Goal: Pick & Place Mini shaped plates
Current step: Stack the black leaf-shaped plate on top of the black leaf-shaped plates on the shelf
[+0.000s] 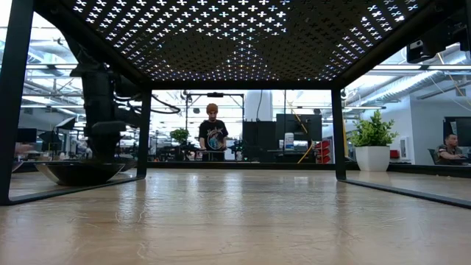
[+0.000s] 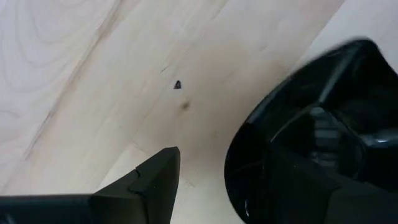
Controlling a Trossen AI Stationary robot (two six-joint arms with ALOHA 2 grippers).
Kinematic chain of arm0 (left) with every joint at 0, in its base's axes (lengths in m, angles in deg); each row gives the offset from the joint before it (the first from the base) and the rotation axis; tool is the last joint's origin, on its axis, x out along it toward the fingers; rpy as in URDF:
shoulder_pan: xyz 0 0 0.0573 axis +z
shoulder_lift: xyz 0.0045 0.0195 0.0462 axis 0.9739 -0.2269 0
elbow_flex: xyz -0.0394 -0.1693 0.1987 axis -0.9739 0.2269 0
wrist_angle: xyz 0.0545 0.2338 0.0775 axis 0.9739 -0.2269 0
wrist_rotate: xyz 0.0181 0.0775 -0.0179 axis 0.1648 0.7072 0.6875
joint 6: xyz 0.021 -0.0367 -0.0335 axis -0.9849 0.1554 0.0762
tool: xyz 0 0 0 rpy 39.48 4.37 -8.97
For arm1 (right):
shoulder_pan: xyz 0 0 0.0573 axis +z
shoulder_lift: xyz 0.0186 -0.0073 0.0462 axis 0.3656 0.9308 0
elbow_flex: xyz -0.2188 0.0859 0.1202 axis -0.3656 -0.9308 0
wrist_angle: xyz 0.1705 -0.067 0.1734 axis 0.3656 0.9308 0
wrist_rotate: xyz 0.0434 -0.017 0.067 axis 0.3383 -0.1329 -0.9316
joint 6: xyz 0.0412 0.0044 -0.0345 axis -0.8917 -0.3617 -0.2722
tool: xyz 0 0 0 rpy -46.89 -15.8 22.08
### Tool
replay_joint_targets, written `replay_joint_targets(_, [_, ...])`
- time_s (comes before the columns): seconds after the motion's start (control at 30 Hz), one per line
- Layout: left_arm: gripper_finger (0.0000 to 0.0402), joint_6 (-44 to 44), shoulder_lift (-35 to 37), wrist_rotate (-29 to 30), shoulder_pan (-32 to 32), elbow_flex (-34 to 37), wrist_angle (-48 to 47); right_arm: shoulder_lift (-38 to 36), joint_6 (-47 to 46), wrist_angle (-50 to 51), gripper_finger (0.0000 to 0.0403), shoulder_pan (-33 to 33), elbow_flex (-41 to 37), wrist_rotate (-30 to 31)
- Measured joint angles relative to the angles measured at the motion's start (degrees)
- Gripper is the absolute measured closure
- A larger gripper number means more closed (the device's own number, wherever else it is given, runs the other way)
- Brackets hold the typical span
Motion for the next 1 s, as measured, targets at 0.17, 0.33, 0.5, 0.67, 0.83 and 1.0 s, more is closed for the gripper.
replay_joint_targets(0.17, [0.0170, 0.2, 0.0, 0.0, 0.0, 0.0, 0.0, 0.0, 0.0, 0.0, 0.0238, 0.0, 0.0, 0.0])
replay_joint_targets(0.33, [0.0195, 3.5, 0.0, -1.9, 0.0, 0.0, 0.0, 0.0, 0.0, 0.0, 0.0238, 0.0, 0.0, 0.0])
replay_joint_targets(0.5, [0.0249, 6.4, 0.0, -3.1, 0.0, 0.0, -0.1, 0.0, 0.0, 0.0, 0.0238, 0.0, 0.0, 0.0])
replay_joint_targets(0.67, [0.0301, 7.8, 0.0, -3.2, 0.0, 0.0, -0.1, 0.0, 0.0, 0.0, 0.0238, 0.0, 0.0, 0.0])
replay_joint_targets(0.83, [0.0341, 9.3, 0.0, -3.3, 0.0, -0.1, -0.1, 0.0, 0.0, 0.0, 0.0238, 0.0, 0.0, 0.0])
replay_joint_targets(1.0, [0.0374, 9.7, 0.1, -3.5, 0.0, -0.1, 0.0, 0.0, 0.0, 0.0, 0.0238, 0.0, 0.0, 0.0])
